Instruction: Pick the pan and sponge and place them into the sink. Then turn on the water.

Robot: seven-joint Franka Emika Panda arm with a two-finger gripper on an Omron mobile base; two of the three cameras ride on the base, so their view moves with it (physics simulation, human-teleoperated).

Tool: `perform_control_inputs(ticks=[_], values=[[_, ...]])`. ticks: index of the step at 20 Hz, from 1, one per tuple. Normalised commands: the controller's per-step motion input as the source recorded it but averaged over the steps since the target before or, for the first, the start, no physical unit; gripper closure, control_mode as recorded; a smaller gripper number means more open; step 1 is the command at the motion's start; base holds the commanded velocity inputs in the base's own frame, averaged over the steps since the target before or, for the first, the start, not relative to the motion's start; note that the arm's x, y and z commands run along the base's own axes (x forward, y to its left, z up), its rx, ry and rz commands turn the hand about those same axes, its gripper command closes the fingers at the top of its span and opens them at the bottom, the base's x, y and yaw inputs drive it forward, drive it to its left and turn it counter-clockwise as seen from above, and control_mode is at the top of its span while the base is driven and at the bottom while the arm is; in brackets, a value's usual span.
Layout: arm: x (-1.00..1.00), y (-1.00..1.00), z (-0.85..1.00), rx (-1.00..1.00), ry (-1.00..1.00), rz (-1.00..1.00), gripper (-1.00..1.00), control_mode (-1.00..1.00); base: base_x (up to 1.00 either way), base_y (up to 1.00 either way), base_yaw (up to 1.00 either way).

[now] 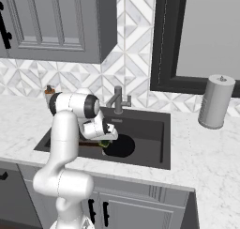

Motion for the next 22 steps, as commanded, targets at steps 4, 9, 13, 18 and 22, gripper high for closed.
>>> perform_control_inputs(ticks=[4, 9, 13, 18, 22], values=[[0.0, 0.0, 0.03, 0.0, 0.0, 0.0, -1.0, -1.0, 0.0, 0.0, 0.0], [-0.22, 0.01, 0.25, 0.0, -0.01, 0.0, -1.0, -1.0, 0.0, 0.0, 0.0], [-0.46, 0.02, 0.48, 0.0, -0.03, 0.0, -1.0, -1.0, 0.0, 0.0, 0.0], [-0.25, 0.01, 0.8, 0.03, -0.01, 0.0, -1.0, -1.0, 0.0, 0.0, 0.0], [-0.22, 0.15, 0.59, 0.0, 0.0, 0.0, -1.0, -1.0, 0.0, 0.0, 0.0]])
